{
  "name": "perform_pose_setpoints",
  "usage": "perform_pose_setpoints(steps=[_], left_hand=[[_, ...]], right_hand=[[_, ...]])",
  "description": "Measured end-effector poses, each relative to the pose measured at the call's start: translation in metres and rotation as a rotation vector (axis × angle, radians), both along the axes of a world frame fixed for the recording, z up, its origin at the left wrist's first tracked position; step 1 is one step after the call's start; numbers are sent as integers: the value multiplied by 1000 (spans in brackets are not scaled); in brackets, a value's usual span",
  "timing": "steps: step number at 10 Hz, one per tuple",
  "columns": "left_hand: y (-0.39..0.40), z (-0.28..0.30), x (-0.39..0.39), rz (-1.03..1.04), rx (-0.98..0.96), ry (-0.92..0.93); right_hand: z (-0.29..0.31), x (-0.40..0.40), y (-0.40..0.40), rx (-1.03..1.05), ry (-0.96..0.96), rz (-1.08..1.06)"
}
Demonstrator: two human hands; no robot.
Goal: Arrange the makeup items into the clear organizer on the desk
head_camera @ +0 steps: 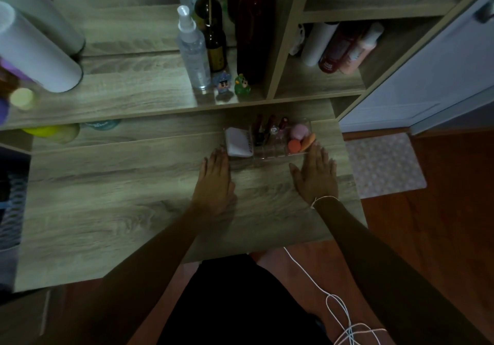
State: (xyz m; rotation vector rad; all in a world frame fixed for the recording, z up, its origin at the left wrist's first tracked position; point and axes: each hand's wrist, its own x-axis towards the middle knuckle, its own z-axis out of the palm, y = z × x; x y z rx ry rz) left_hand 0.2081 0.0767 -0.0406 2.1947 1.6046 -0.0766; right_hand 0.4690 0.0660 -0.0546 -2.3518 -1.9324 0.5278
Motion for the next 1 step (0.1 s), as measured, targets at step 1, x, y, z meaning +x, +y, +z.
perform_pose_setpoints(steps=[1], left_hand=[[-7, -3, 1, 33, 9, 9]], right_hand=[[0, -3, -7, 57, 36, -23]])
